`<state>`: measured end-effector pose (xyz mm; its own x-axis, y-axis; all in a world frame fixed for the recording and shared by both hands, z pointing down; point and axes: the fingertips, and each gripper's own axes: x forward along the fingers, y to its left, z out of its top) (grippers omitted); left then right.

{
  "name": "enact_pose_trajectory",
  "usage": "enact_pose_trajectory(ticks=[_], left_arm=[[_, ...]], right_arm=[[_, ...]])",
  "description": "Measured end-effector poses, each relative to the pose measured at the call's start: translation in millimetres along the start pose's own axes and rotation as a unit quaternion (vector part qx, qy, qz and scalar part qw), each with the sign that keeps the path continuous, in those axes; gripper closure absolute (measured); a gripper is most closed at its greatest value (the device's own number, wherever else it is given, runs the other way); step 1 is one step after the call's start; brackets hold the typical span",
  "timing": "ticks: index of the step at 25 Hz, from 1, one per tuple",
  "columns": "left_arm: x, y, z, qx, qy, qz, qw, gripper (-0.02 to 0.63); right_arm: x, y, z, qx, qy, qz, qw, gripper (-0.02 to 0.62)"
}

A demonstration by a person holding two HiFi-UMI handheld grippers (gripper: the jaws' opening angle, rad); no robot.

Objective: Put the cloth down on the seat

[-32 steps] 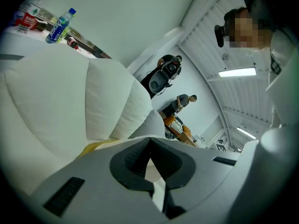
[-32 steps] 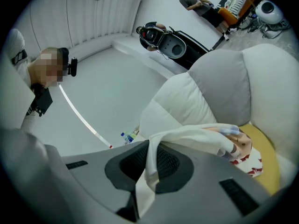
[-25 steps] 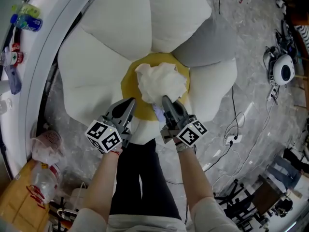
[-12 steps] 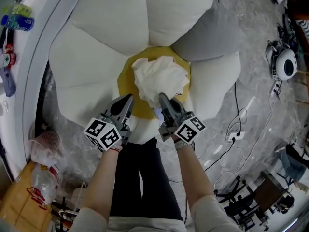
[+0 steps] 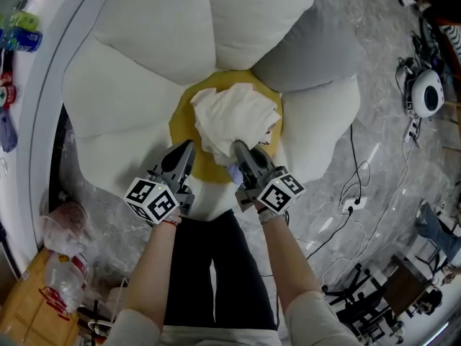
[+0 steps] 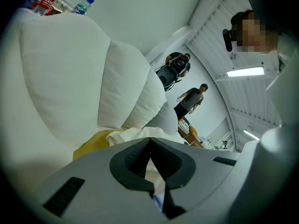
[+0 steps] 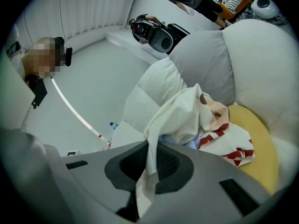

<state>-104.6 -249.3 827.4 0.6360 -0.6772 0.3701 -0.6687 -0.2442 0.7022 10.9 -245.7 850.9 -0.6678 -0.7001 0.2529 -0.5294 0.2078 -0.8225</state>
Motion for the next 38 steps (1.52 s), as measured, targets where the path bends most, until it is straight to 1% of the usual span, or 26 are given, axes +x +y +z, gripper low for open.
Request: enact_pose_trajectory(ticks=[13,20,29,34,38], left_arm=[[21.5,20.7,-28.2,-0.001,0.004,-0.006,1.0,0.592],[30.4,33.7,-39.9,0.0,0.004,-0.002,1.0,0.592],[37.6,39.4,-52.5,-0.002,0.007,-0.001,1.0,0.592],[35.5,35.5,-56.1,-0.007,0.008,-0.001,0.9999,0.592],[31.7,31.2,-57.2,-0.008,0.011,0.001,0.9999,0.592]], right_arm=[[-1.9,-38.1,-20.7,-0.006,0.011,-0.019,1.0,0.558],[1.0,-53.2,-27.9,-0.016,0.014,-0.016,1.0,0.558],[2.5,-59.1,-31.6,-0.03,0.019,-0.005,0.999,0.557],[-1.6,-53.8,-27.2,-0.021,0.004,0.005,1.0,0.557],[-7.3,-51.8,-25.4,-0.02,0.0,-0.004,1.0,0.557]])
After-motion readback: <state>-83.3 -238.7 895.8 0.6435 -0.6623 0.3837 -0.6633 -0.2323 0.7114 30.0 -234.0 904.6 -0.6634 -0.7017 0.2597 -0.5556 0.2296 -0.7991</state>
